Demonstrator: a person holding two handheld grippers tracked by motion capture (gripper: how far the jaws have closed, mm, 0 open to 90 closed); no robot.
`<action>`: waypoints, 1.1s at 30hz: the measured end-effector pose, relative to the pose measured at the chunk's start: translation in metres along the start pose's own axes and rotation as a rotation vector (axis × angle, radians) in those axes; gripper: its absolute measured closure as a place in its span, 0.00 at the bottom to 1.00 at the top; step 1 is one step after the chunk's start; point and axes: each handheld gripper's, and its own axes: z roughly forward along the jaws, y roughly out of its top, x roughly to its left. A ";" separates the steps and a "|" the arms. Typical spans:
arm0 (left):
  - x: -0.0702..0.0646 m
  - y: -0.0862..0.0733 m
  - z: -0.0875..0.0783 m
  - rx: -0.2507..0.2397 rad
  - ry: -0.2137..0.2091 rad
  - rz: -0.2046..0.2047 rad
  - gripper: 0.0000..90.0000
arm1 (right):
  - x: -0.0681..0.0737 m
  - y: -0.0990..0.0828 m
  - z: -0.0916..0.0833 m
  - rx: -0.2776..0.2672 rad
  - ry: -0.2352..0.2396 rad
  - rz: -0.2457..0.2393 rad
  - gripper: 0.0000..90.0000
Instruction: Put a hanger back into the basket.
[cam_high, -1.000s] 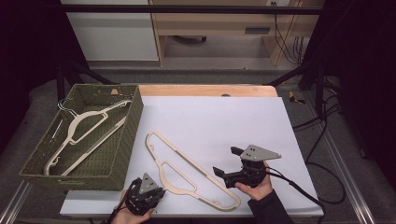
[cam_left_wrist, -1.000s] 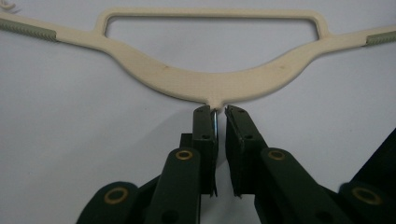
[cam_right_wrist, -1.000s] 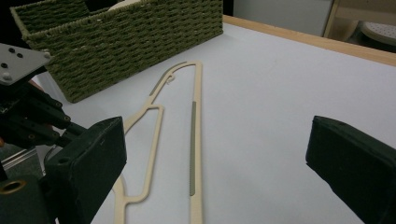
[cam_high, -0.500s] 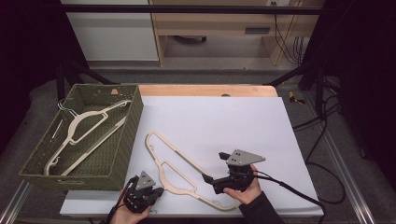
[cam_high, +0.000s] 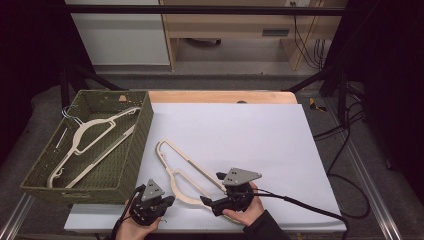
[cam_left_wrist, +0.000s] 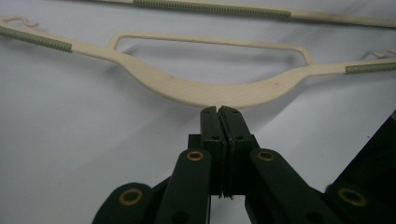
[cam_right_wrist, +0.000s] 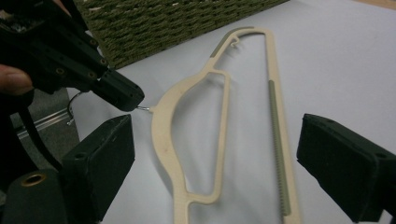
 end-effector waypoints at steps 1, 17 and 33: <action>0.000 0.001 -0.001 0.002 0.002 0.007 0.99 | 0.002 0.000 0.003 0.006 0.005 -0.004 0.14; -0.005 0.019 -0.011 -0.006 0.024 0.053 0.99 | 0.019 0.000 0.033 0.087 0.041 -0.066 0.29; -0.005 0.023 -0.012 -0.005 0.024 0.051 0.99 | 0.025 -0.004 0.053 0.183 0.019 -0.128 0.61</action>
